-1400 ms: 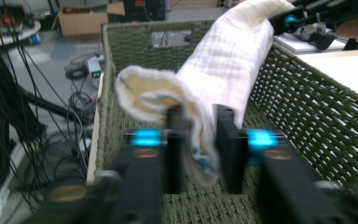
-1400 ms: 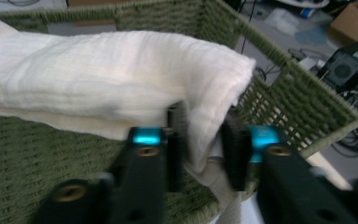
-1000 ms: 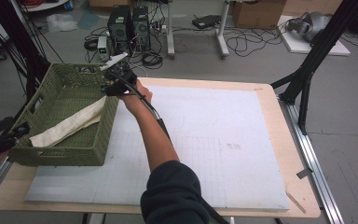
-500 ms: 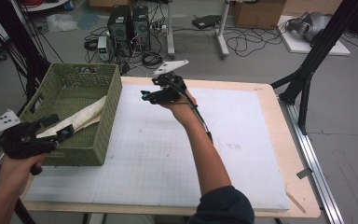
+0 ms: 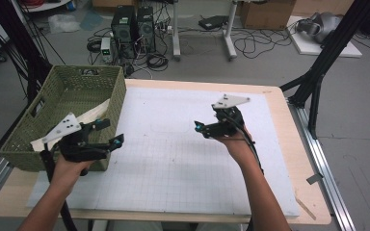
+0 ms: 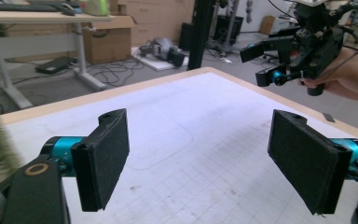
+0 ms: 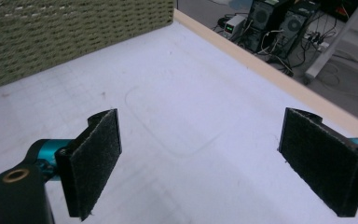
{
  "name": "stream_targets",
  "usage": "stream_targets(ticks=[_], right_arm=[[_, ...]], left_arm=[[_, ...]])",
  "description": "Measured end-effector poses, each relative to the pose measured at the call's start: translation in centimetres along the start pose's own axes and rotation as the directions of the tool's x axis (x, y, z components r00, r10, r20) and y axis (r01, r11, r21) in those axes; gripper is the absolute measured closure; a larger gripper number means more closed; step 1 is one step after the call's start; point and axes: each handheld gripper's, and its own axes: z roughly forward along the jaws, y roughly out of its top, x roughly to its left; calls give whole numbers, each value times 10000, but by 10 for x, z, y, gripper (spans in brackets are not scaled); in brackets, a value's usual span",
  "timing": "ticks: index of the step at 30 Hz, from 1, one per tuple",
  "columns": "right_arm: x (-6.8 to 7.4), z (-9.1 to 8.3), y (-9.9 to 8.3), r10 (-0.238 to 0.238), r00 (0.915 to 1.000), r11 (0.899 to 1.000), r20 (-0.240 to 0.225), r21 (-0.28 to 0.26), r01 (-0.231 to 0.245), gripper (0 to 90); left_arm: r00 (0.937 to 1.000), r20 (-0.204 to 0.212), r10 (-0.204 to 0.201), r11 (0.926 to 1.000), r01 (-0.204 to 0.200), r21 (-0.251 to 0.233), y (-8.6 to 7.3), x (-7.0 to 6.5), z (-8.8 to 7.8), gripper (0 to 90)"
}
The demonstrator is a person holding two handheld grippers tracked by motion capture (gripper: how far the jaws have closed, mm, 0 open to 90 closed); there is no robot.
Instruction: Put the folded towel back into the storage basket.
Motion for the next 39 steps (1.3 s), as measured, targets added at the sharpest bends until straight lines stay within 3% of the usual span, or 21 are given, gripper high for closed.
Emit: stream_targets(ticks=[6,10,15,21,23,27,39], right_arm=[[-2,-30,-44,416,9980,9990,468,-167,-409,121],[1,-50,-73,715,9924,9972,1004,-295,-689,118],[10,-66,-104,445,9816,9990,1856,21,-457,118],[13,-80,-133,1182,9755,9930,1856,-209,-1163,118],[13,-82,-140,1124,9738,9937,1975,-227,-1101,118],[12,-83,-151,1551,9687,9878,1938,-452,-1491,118],[16,-78,-151,1348,9729,9908,1876,-378,-1300,118]], left_arm=[[9962,829,261,9996,-266,41,-11,-17,31,213],[9947,997,238,9997,-246,73,-20,-26,46,215],[9962,853,167,9988,-206,448,-38,-34,58,226],[9984,539,191,9971,-230,722,-54,-38,63,235],[9984,541,152,9968,-194,776,-57,-39,64,235],[9980,579,250,9958,-300,864,-60,-41,64,237],[9986,522,118,9944,-173,1045,-68,-40,64,239]])
